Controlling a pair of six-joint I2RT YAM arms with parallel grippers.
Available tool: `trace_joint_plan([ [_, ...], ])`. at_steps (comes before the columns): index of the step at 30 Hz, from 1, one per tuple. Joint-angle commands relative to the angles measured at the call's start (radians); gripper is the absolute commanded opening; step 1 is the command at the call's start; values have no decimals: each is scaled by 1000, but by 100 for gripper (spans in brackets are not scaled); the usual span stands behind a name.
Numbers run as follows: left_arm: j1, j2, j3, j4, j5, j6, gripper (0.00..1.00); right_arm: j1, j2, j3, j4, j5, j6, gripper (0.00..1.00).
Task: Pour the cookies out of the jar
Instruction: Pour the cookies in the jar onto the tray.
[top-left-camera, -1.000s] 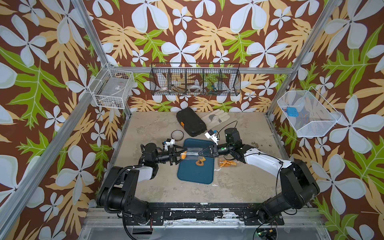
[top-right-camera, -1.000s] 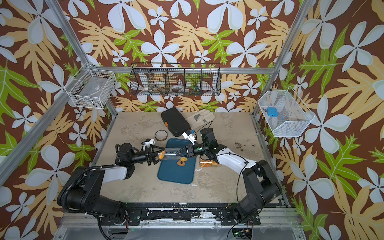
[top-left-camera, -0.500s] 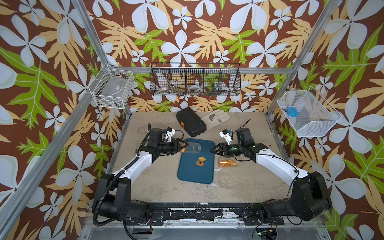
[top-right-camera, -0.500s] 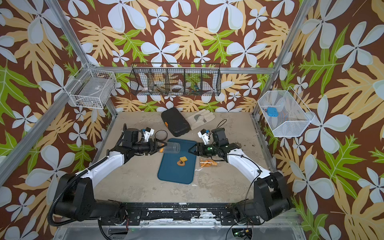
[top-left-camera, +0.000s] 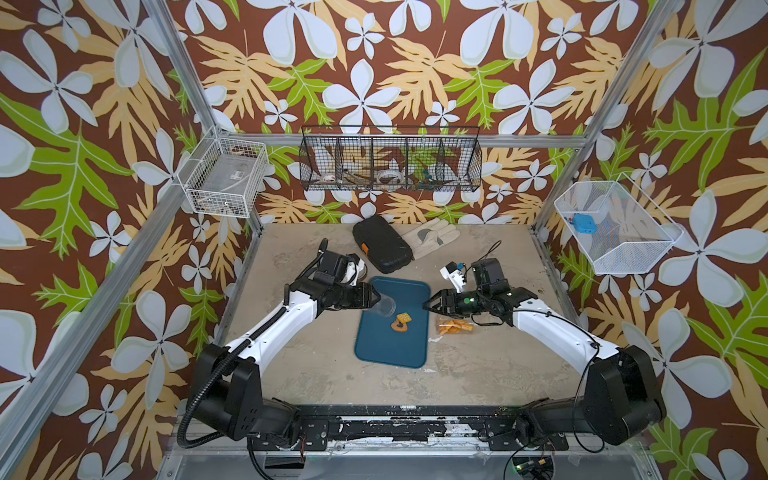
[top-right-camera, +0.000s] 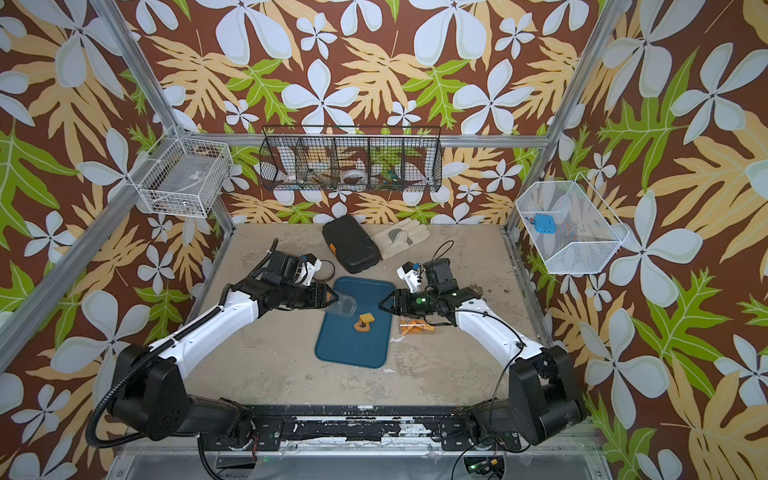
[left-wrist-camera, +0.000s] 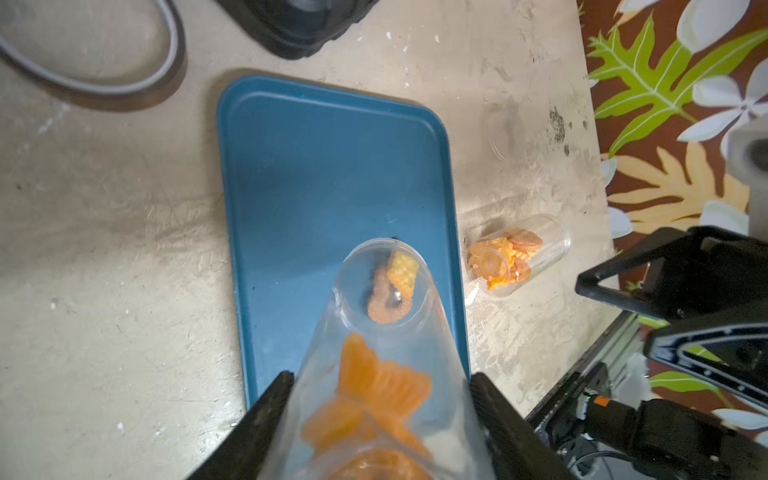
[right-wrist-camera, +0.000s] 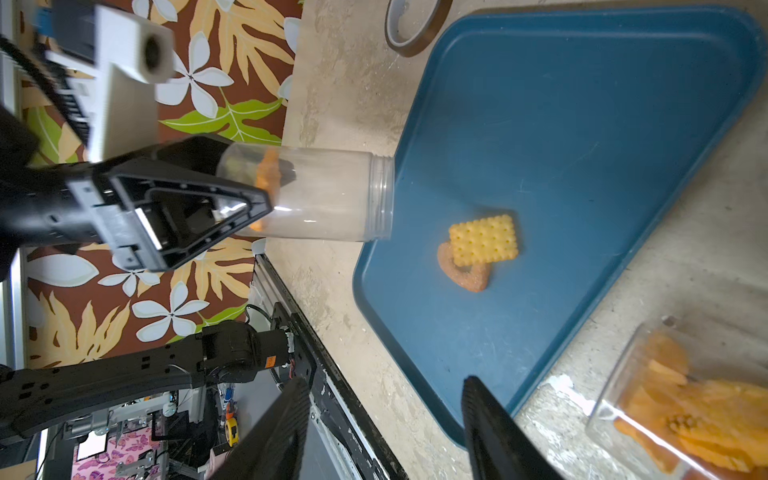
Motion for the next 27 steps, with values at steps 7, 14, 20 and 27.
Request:
trace_joint_plan([
  [7,-17,64,-86,-60,-104,58,57,-1,-11,-3,22,8,4,60],
  [14,-15,-1,-54,-18,-125,35,58,-1,-14,-23,43,2,19,60],
  [20,-15,-2,-43,-30,-88,23,59,0,-19,-14,26,8,6,60],
  [27,68,-69,-54,16,47,-42,60,0,-27,1,-44,61,-23,61],
])
